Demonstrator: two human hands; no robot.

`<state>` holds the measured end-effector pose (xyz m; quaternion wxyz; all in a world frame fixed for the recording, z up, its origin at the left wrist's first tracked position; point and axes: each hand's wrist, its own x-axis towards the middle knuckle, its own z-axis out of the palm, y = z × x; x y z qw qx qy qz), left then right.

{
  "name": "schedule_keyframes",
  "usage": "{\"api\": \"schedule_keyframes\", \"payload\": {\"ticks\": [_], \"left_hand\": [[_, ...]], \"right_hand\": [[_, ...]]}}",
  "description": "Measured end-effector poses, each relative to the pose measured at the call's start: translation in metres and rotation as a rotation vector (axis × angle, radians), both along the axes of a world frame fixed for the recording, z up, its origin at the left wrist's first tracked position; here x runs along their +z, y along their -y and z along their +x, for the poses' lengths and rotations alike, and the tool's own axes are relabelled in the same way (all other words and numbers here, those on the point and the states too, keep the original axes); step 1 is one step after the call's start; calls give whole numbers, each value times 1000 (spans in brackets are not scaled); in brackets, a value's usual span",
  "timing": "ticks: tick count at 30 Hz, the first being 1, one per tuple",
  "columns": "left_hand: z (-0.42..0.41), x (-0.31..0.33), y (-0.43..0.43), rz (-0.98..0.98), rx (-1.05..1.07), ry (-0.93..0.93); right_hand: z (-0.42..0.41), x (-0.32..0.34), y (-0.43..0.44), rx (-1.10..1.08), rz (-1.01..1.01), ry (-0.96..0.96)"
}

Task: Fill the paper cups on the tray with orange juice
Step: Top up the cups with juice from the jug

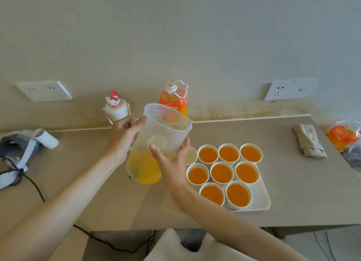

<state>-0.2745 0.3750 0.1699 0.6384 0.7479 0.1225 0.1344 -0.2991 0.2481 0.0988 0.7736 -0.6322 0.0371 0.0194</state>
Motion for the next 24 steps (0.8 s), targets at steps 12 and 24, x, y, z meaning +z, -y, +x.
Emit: {"api": "schedule_keyframes", "payload": {"ticks": [12, 24], "left_hand": [[-13, -40, -9, 128, -43, -111], [-5, -55, 0, 312, -74, -180]], "right_hand": [[-22, -44, -14, 77, 60, -272], [-16, -59, -10, 87, 144, -433]]}}
